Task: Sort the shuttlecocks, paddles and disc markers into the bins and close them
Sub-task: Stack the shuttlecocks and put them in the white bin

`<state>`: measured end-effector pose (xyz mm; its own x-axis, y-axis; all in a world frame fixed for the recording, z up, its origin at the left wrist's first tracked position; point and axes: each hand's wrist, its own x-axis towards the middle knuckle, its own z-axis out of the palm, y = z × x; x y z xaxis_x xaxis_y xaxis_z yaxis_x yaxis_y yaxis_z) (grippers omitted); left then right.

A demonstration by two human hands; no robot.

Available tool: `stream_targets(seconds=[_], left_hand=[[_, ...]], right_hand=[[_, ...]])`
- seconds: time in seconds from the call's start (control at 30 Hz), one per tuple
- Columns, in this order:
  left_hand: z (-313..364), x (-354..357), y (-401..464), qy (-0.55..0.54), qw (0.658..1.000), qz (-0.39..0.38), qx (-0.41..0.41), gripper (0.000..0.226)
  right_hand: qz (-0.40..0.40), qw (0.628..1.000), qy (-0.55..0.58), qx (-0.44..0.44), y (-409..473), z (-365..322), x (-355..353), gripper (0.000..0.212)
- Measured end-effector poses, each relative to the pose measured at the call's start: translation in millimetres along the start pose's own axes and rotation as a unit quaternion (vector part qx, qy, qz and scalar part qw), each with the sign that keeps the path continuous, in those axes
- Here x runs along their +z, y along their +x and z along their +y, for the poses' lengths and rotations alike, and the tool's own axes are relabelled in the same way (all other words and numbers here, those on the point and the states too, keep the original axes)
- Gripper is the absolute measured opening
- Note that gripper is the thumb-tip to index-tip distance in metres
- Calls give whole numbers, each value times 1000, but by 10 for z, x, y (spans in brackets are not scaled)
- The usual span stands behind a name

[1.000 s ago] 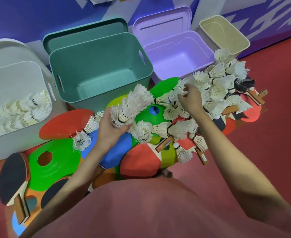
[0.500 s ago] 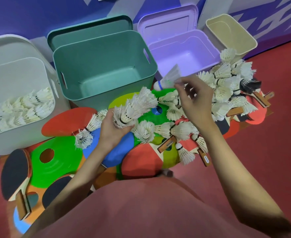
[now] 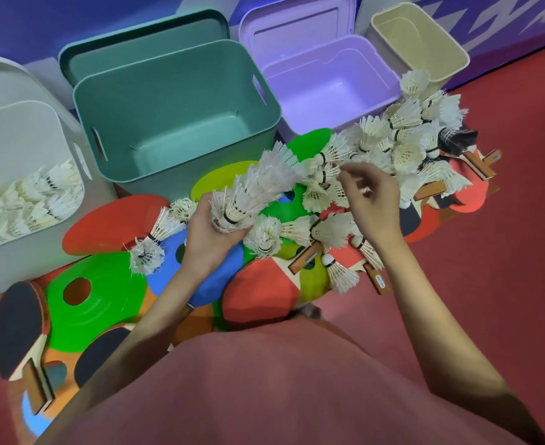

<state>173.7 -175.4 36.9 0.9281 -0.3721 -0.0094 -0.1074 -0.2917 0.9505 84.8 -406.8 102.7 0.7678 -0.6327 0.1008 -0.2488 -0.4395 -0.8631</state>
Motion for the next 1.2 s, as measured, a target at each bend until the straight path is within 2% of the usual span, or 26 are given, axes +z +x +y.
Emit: stream_targets(seconds=[0.07,0.13,0.2,0.27,0.4,0.5,0.6,0.7,0.77,0.9,1.0,1.1,1.2], left_hand=[[-5,-23,-71,7,1000,-3,1,49],[-8,-46,-149,5,1000,-2,-1,46],[-24,-69,-215,-2,1000,6,-15,47],[-40,-88,-267,3,1000,16,-24,52],[-68,-121,-295,13,999,21,-21,54],[-107,-135,-293,25,999,14,-17,50],[-173,-153,-309,49,999,8,-15,50],[-191,-153,-334,63,998,4,-14,51],[-177,-142,-355,60,998,-3,-15,52],[-98,-121,-382,44,999,-15,-14,55],[-69,-142,-375,29,999,-1,-23,62],[-58,-160,-360,13,999,15,-27,59],[-50,-168,-346,4,999,35,-21,60]], right_hand=[[-7,994,-100,47,-131,190,7,22],[-57,977,-187,80,-291,351,52,28],[-100,963,-231,95,-426,478,141,29],[-109,955,-259,93,-498,582,223,28],[-89,961,-247,88,-497,611,219,16],[-9,967,-254,5,-469,478,94,10],[91,978,-165,-84,-461,204,-10,8],[115,984,-28,-132,-479,-77,-26,11],[89,984,-10,-155,-477,-174,14,11],[-53,982,-19,-181,-442,-160,128,9],[-107,981,5,-164,-383,-168,150,12],[-119,984,67,-116,-356,-264,153,16],[-56,982,171,-52,-321,-311,168,16]])
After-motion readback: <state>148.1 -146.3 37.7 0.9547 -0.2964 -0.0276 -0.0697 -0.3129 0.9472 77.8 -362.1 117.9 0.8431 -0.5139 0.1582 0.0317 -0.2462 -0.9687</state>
